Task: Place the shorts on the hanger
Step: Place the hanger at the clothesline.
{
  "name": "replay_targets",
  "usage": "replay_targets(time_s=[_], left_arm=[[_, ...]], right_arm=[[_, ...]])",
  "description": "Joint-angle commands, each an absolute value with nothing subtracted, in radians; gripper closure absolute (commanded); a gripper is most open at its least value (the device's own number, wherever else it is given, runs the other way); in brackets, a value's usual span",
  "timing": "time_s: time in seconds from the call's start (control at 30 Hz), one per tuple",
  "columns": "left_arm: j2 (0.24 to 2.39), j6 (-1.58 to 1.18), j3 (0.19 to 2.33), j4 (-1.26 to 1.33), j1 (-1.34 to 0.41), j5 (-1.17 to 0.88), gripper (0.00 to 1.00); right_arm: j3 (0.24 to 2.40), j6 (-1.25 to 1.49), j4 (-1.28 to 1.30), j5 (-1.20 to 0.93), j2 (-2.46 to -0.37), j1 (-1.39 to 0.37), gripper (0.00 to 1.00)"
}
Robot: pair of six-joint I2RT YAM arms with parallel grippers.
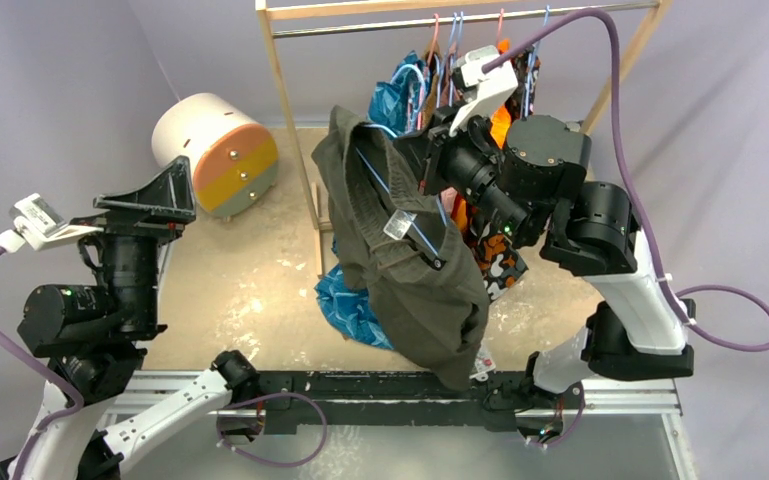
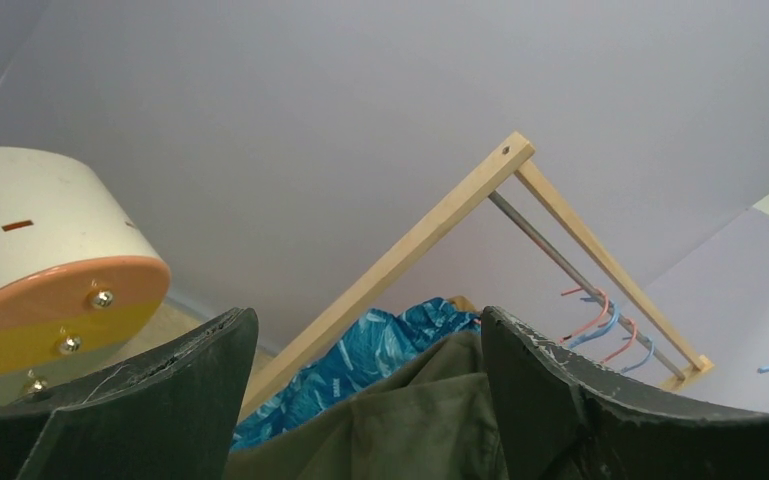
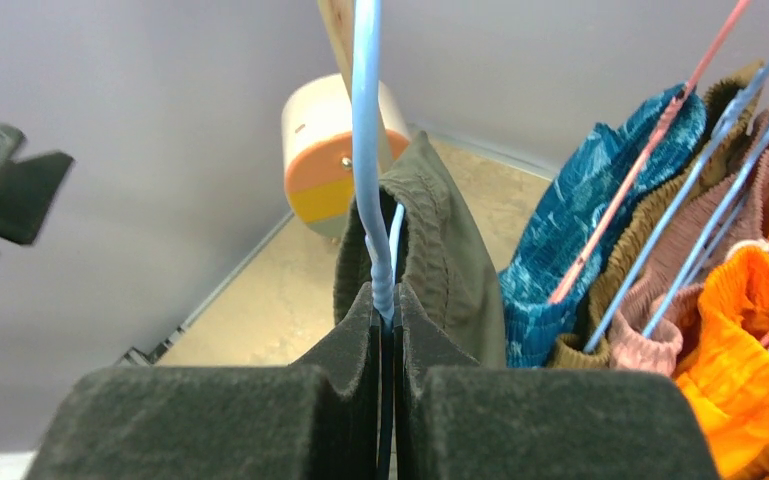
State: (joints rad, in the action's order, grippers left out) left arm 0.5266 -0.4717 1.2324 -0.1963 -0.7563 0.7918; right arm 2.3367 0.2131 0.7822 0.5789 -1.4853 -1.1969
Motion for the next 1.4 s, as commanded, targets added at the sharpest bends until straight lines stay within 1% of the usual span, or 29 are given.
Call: replay_targets(time_s=[0.0, 0.23, 0.37, 0.5, 0.6, 0.73, 0.97, 1.07, 1.17, 1.37], left_arm=[[0.508, -0.501, 1.202, -0.212, -0.762, 0.806, 0.19], [0.481, -0.512, 1.169, -0.224, -0.761, 0.811, 0.19], [0.477, -0.515, 1.161, -0.236, -0.761, 0.804, 0.19], [0.475, -0.519, 1.161, -0.248, -0.761, 0.785, 0.19], [0.473, -0.526, 1.154, -0.249, -0.761, 0.773, 0.19], [0.472, -0.539, 1.134, -0.246, -0.761, 0.759, 0.19], [0.472, -0.545, 1.112, -0.243, -0.761, 0.747, 0.19], [0.469, -0.543, 1.108, -0.242, -0.761, 0.75, 0.19], [0.467, -0.539, 1.103, -0.241, -0.761, 0.753, 0.19], [0.463, -0.548, 1.08, -0.226, -0.761, 0.752, 0.19]], right_arm=[[2.359, 0.239, 0.488, 0.633, -1.483, -1.198, 1.0], [2.384, 0.241, 0.34, 0.735, -1.569, -1.198, 1.0], [2.316, 0.221, 0.255, 0.815, -1.58, -1.198, 1.0], [2.187, 0.206, 0.145, 0.872, -1.552, -1.189, 1.0], [2.104, 0.253, 0.112, 0.819, -1.531, -1.142, 1.0], [2.063, 0.299, 0.103, 0.709, -1.546, -1.083, 1.0], [2.168, 0.224, 0.028, 0.693, -1.59, -1.077, 1.0], [2.167, 0.246, 0.007, 0.685, -1.584, -1.076, 1.0], [2.109, 0.308, -0.038, 0.664, -1.551, -1.076, 1.0], [1.889, 0.383, -0.236, 0.688, -1.474, -1.065, 1.0]])
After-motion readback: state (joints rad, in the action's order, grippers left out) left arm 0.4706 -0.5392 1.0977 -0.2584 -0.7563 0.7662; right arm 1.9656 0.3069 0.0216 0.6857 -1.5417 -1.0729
